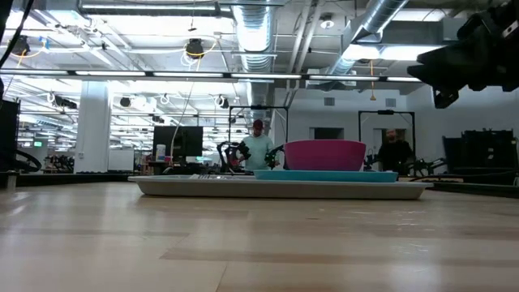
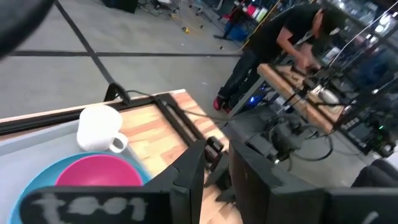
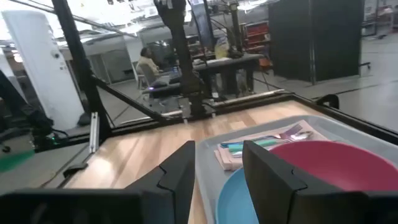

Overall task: Set up tray
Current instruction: Return to Home Position

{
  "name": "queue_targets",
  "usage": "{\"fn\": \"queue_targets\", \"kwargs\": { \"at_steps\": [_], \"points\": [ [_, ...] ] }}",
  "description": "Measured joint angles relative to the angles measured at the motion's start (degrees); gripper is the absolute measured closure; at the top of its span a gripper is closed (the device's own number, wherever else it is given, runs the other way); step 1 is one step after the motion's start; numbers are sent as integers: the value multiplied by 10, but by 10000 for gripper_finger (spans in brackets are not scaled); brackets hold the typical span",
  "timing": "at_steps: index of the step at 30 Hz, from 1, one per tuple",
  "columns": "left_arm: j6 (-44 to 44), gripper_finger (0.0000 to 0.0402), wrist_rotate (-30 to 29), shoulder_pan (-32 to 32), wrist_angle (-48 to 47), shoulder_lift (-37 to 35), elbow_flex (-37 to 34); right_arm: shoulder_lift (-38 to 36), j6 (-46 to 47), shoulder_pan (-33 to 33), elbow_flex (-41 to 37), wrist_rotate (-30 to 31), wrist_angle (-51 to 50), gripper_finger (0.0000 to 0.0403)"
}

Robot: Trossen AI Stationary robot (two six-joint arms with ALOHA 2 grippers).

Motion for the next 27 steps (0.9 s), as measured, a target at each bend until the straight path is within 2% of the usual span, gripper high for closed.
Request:
{"fn": "queue_targets", "kwargs": {
  "at_steps": [3, 5, 12, 14, 18, 20, 24, 27],
  "points": [
    [-16, 340, 12, 0, -28, 0, 0, 1, 4, 0, 0, -3, 0, 278],
    [-35, 340, 41, 0, -55, 0, 0, 1, 5, 0, 0, -3, 0, 278],
    [-104, 340, 205, 6, -90, 0, 0, 3, 35, 0, 0, -3, 0, 278],
    [-42, 340, 227, 6, -66, 0, 0, 3, 35, 0, 0, -3, 0, 278],
    [199, 340, 244, -20, 48, 0, 0, 3, 35, 0, 0, -3, 0, 278],
    [291, 340, 282, -31, 68, -14, 0, 3, 35, 0, 0, -3, 0, 278],
    [365, 340, 334, -41, 60, -75, -15, 3, 35, 0, 0, -3, 0, 278],
    [383, 340, 355, -57, 108, -142, -94, 3, 35, 0, 0, -3, 0, 278]
  ]
}}
